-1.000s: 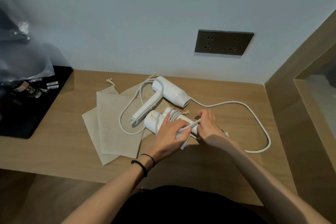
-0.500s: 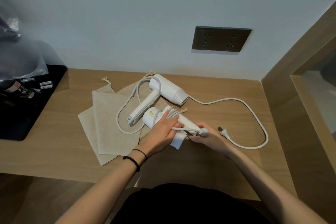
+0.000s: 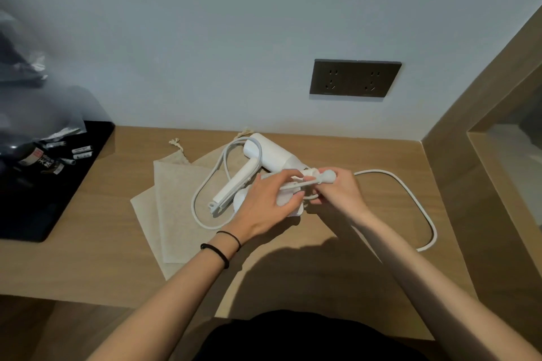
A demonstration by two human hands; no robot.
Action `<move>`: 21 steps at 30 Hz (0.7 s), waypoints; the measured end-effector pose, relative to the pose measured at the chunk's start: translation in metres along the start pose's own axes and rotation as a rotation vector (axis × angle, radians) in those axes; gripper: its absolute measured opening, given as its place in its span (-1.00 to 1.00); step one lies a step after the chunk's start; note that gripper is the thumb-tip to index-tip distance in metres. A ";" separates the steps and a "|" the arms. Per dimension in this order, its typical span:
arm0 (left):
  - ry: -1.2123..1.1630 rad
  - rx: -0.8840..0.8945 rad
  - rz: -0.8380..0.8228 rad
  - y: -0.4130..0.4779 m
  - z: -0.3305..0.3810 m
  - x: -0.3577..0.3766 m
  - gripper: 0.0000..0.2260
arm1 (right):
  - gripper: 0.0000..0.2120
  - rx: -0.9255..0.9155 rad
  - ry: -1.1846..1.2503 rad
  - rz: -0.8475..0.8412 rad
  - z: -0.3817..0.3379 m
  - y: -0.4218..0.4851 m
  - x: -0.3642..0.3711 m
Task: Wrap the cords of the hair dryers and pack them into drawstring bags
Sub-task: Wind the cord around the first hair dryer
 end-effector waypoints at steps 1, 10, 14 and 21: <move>-0.046 -0.015 0.022 0.002 0.002 -0.006 -0.74 | -0.94 -0.026 -0.034 0.008 -0.010 0.001 0.004; -0.442 -0.179 0.190 0.007 -0.008 -0.026 -0.68 | -0.66 -0.018 -0.118 -0.082 -0.045 0.017 0.034; -0.483 -0.247 0.133 0.005 -0.028 -0.035 -0.72 | -0.60 0.116 0.170 -0.169 -0.042 0.019 0.036; -0.554 -0.313 0.107 0.012 -0.031 -0.038 -0.66 | -0.71 0.077 0.139 -0.179 -0.036 0.028 0.037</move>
Point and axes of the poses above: each hand's wrist, its own y-axis towards the middle knuckle, its own x-axis out of the palm, z = x × y, the point moved 4 cm from there along y, towards the middle knuckle, and after that the axes turned 15 degrees about y, right-handed, at the moved point
